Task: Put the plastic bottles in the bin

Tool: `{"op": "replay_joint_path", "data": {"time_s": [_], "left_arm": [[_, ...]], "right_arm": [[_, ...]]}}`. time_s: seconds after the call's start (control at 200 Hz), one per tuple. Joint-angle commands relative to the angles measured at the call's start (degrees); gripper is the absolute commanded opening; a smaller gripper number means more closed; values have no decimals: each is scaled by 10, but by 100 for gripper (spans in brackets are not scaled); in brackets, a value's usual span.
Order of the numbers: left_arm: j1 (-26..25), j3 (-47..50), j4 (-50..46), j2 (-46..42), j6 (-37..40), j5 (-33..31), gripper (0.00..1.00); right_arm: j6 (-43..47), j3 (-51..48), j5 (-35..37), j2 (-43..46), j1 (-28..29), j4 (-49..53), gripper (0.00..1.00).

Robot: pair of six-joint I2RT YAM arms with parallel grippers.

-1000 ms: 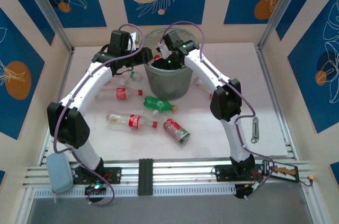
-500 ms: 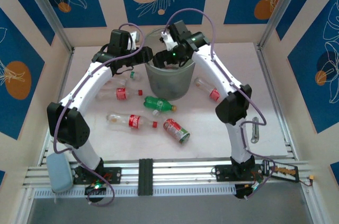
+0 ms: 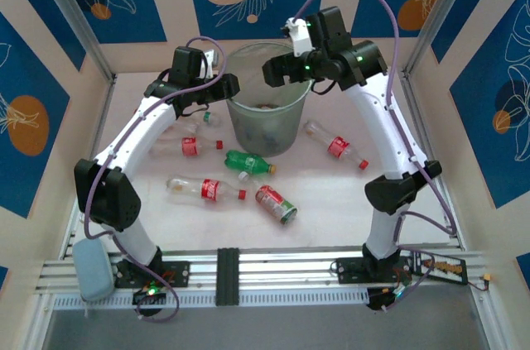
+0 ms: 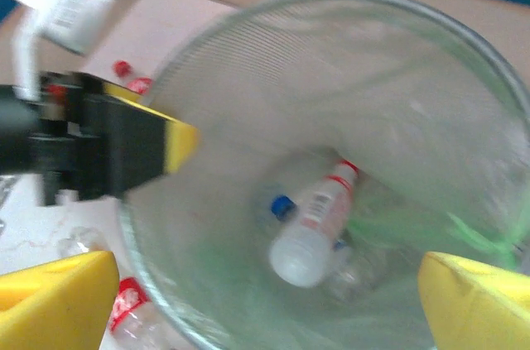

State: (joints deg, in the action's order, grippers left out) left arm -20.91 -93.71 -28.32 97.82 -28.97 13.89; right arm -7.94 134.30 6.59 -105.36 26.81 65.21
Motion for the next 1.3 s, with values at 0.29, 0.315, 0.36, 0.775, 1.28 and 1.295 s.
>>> {"op": "replay_joint_path", "data": {"time_s": [0.29,0.315,0.36,0.775,1.28,1.295], "left_arm": [[-10,9,0,3,8,24,57],[-10,9,1,3,8,24,57],[-10,11,1,4,7,25,57],[-9,13,-1,0,7,13,57],[-9,11,-11,-2,14,5,57],[-9,11,-11,-2,14,5,57]], "right_arm": [[-27,-411,-27,178,-233,-87,95],[-26,-435,-36,175,-239,-93,96],[-28,-465,-42,165,-246,-97,96],[10,-529,-8,14,-216,-192,100],[-35,-539,30,-89,-178,-214,98],[-37,-540,30,-89,-177,-215,97]]}}
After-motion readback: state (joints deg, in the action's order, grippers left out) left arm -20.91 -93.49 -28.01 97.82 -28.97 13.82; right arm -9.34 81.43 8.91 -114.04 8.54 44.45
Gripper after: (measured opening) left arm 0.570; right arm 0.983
